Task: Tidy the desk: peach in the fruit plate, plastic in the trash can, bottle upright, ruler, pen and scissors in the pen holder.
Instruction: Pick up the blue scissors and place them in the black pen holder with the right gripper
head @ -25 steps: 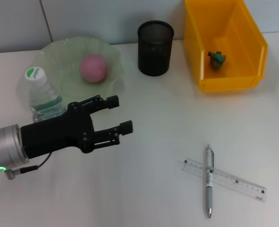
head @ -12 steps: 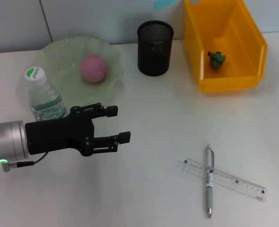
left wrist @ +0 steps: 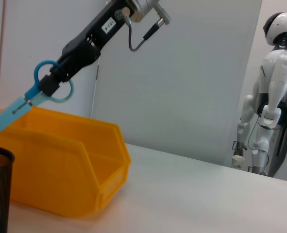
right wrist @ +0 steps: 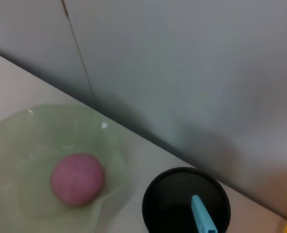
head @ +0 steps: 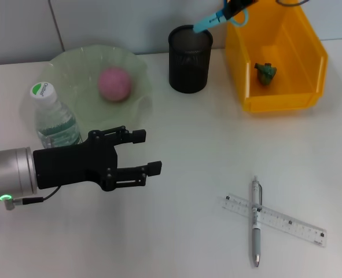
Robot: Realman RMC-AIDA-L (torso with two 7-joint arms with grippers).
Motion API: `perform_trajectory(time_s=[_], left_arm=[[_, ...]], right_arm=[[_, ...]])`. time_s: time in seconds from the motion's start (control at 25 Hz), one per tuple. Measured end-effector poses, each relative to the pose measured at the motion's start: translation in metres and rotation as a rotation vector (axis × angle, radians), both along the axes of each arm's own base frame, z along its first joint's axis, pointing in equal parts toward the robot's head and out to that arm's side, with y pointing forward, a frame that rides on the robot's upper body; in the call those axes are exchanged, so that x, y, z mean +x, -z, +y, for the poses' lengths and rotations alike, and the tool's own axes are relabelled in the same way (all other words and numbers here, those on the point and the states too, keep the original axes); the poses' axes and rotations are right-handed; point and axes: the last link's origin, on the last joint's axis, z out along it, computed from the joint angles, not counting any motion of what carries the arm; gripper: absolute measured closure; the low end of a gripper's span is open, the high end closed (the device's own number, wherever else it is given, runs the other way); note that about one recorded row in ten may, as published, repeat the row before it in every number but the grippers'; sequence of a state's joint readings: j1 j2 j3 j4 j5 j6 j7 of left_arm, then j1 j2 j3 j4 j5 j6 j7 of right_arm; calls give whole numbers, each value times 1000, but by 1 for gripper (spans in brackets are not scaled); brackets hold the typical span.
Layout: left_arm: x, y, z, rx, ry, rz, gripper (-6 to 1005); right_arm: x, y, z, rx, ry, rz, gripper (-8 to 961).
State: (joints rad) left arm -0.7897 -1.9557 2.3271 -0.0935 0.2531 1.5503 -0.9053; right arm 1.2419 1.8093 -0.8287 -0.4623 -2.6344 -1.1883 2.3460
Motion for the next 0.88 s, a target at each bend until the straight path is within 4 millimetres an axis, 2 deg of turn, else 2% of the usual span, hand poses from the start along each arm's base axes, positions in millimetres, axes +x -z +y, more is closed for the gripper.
perform_trajectory(time_s=[0.24, 0.88], left_arm=[[0, 3, -3, -8, -9, -10, 191], [1, 6, -5, -8, -9, -18, 192]], right_arm=[[2, 14, 0, -1, -13, -31, 864], [0, 24, -1, -13, -25, -43, 864]])
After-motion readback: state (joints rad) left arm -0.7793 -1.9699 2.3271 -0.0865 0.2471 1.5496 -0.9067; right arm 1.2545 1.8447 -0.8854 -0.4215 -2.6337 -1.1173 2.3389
